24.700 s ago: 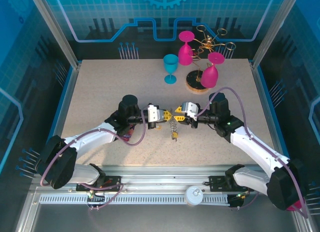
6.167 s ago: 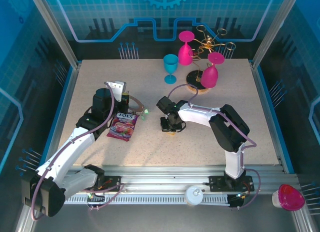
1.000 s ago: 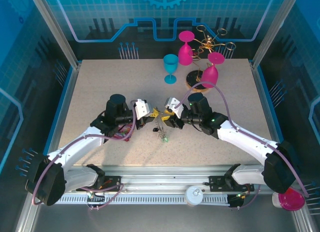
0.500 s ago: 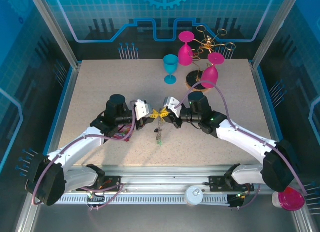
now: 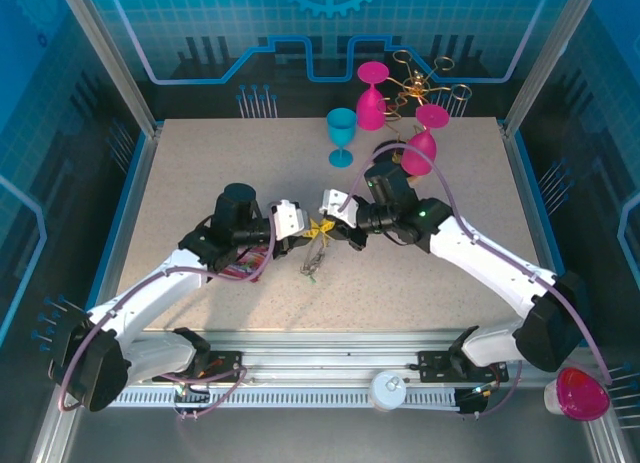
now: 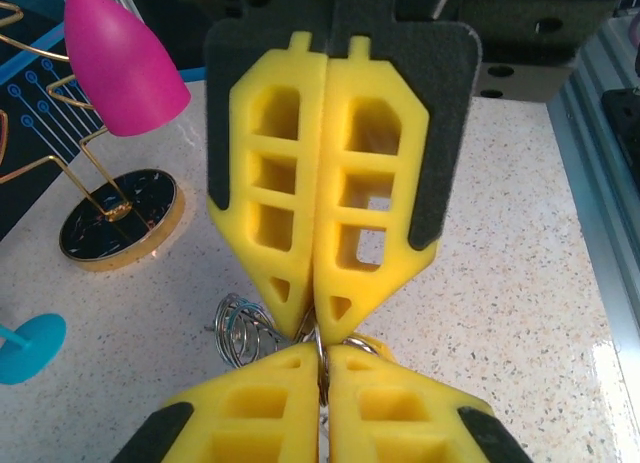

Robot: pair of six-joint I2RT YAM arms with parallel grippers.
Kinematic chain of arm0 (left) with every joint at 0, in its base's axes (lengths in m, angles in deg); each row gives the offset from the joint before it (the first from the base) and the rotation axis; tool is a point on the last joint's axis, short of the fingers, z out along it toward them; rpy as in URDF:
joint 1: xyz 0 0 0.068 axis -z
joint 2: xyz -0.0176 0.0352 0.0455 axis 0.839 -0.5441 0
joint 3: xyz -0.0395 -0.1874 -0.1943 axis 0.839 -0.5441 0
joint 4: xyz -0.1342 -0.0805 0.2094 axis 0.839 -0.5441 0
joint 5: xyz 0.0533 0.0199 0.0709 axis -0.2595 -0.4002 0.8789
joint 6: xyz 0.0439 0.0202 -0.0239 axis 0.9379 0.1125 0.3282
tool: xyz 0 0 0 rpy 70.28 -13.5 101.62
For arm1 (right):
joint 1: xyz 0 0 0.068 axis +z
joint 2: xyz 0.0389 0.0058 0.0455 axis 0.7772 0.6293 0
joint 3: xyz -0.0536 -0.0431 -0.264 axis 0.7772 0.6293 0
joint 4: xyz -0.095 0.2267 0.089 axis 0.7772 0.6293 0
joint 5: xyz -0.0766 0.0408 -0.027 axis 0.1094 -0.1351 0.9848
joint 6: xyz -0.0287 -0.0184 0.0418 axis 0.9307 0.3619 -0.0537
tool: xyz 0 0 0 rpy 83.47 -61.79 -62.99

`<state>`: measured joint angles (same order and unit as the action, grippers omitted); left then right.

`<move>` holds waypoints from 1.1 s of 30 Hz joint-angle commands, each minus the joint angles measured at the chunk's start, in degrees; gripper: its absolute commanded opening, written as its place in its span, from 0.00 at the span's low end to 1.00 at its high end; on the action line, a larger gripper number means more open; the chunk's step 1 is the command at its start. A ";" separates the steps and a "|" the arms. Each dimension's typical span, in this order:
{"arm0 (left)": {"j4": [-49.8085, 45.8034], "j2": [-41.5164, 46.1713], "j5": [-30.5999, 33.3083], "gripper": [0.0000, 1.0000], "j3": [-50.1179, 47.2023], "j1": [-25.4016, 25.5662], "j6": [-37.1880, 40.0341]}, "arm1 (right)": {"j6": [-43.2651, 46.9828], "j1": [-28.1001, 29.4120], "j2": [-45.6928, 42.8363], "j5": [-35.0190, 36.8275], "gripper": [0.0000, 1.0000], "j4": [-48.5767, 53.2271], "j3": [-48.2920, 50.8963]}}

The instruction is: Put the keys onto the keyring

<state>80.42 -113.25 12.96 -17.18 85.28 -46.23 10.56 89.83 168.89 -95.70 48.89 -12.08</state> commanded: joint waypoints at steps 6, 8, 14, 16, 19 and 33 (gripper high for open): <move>3.94 0.58 4.57 0.00 -1.35 2.25 1.49 | -6.85 0.07 -4.59 -1.61 0.38 -7.40 1.57; 7.54 1.42 5.25 0.00 -2.96 2.24 -0.40 | -10.75 -1.73 -6.84 -0.73 0.42 -11.57 5.73; 12.26 1.17 4.06 0.00 -4.49 2.22 -3.37 | -16.02 -1.83 -9.59 -1.35 0.38 -17.21 13.42; 13.03 1.09 3.81 0.00 -4.78 2.20 -3.71 | -17.50 -1.65 -9.51 -1.99 0.37 -18.55 14.41; 13.69 1.33 3.25 0.00 -5.11 2.24 -3.91 | -18.17 -1.31 -8.48 -1.13 0.35 -18.79 14.64; 12.57 1.80 2.84 0.00 -5.46 2.25 -2.54 | -20.61 -3.48 -9.55 -0.79 0.31 -22.08 16.35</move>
<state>90.98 -112.72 17.18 -21.75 87.21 -49.47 -8.35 88.00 161.48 -93.78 29.59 2.76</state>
